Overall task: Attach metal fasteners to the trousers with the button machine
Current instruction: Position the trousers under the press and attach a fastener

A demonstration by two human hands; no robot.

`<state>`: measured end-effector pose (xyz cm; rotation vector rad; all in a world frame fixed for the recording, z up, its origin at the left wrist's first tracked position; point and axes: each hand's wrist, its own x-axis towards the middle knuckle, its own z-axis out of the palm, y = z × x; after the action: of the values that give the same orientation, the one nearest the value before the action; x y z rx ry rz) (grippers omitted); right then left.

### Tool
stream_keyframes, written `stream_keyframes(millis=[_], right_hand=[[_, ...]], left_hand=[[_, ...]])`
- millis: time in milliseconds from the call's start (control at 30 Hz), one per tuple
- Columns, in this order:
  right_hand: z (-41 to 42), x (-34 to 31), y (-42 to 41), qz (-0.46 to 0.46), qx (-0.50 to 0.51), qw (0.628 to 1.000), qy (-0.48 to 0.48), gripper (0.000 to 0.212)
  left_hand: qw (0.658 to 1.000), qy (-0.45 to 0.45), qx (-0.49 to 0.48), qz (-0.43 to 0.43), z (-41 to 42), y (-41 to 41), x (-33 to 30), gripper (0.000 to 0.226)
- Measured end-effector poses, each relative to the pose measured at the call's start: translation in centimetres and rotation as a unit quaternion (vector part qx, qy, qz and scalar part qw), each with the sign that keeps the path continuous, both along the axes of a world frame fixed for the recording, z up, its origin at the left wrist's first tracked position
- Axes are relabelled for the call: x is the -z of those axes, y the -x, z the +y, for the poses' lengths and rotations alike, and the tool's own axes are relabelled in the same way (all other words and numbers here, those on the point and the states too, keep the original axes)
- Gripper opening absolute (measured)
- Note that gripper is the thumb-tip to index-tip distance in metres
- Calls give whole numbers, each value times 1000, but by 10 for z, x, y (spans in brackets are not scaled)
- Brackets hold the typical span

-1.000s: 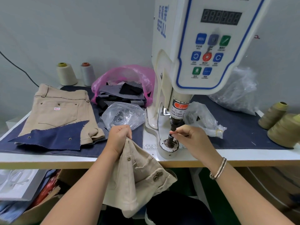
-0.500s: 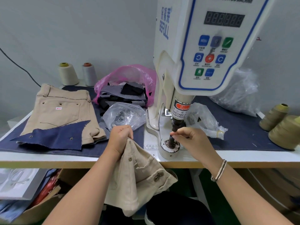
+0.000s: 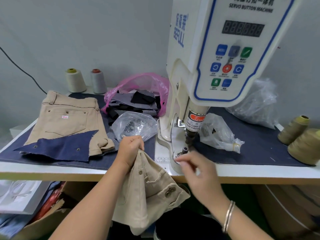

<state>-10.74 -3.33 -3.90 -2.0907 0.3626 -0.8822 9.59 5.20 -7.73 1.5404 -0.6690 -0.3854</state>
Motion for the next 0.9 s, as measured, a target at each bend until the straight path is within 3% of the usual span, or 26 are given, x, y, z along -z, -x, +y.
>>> stream_keyframes(millis=[100, 167, 267, 400, 600, 900], right_hand=[[22, -12, -36, 0, -75, 997, 35, 17], [28, -26, -77, -2, -70, 997, -5, 19], [23, -41, -150, 92, -51, 993, -58, 24], [0, -46, -229, 197, 24, 979, 55, 30], [-36, -25, -289, 350, 108, 915, 171, 27], [-64, -6, -300, 342, 105, 892, 277, 28]], left_hand=[[1000, -4, -4, -11, 0, -3, 3, 19], [1000, -5, -14, -8, 0, -3, 2, 21], [999, -17, -40, -10, 1, 0, 1, 28], [998, -41, -36, -16, 1, -2, 1, 27], [999, -40, -4, -11, 2, -2, 6, 21], [999, -33, 10, -29, 0, -5, 7, 23]])
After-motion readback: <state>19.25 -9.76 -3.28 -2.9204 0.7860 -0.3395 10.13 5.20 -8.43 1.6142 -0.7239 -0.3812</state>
